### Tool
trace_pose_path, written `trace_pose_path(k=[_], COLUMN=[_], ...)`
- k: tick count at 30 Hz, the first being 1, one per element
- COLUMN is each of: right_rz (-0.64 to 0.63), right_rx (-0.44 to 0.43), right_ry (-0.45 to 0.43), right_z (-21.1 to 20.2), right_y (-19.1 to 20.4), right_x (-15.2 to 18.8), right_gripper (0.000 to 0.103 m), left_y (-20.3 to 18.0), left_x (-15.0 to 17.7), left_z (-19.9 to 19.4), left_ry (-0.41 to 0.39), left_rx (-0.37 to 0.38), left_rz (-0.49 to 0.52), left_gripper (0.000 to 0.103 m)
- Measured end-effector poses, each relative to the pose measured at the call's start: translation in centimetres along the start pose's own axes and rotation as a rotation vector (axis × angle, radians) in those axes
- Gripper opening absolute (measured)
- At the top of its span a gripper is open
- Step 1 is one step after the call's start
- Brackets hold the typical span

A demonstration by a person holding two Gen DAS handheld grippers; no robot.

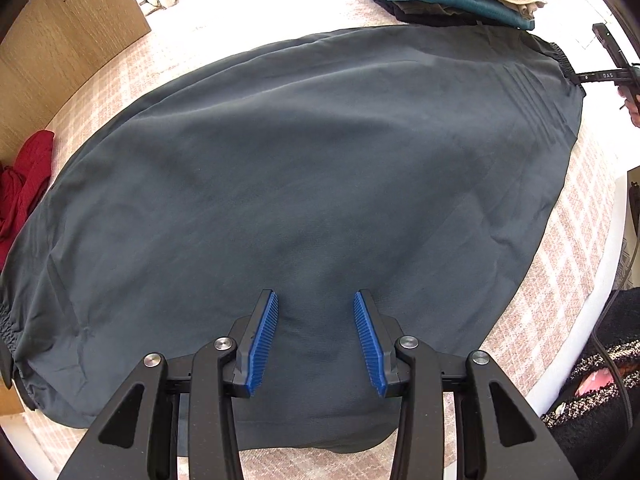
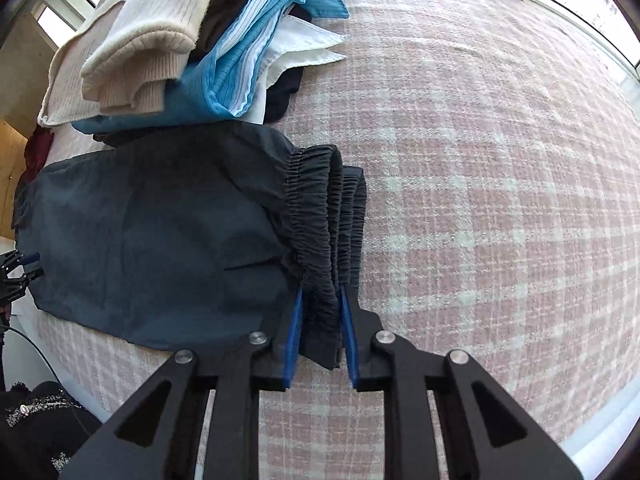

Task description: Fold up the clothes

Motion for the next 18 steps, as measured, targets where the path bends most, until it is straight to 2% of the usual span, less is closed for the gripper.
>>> trace_pose_path(k=[2, 7, 11, 13, 16, 18], right_rz=[0.027, 0.184, 0.284, 0.311, 0.367, 0.383], right_rx=[0.008, -0.073, -0.109, -0.147, -0.128, -0.082], right_ry=[-0.038, -0.05, -0.041, -0.067, -0.108, -0.111], right_z=[-0.4, 0.6, 1.3, 0.6, 0.0, 0.6], right_y=[-0.9, -3.2, -3.6, -3.2, -4.1, -5.1], right_x=[-0.7, -1.0, 0.0, 0.1, 0.1, 0.0], right_gripper=[0.055, 0.056, 0.056, 0.056, 0.056, 0.056], left_y=[0.0, -0.2, -0.4, -0.2, 0.9, 1.8], left_x=[0.1, 0.3, 0.9, 1.4, 3.3, 3.8], left_z=[-0.4, -1.0, -1.2, -1.2, -0.4, -0.9], left_ry=[-0.005, -0.008, -0.001, 0.003, 0.057, 0.046], left_rx=[-0.002, -0.005, -0.019, -0.012, -0.039, -0.034], left_rz=[-0.003, -0.009, 0.003, -0.012, -0.025, -0.073], left_gripper=[0.038, 0.038, 0.038, 0.038, 0.038, 0.042])
Point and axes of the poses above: each gripper's, at about its wrist camera, not at the fingertips, and z roughly the way its jaws point, y to its left, x to its underside, the point moved 5 cm from there along z, roughly the way its jaws point, and after that the axes turned 15 degrees about -y, right-handed, at the moved point
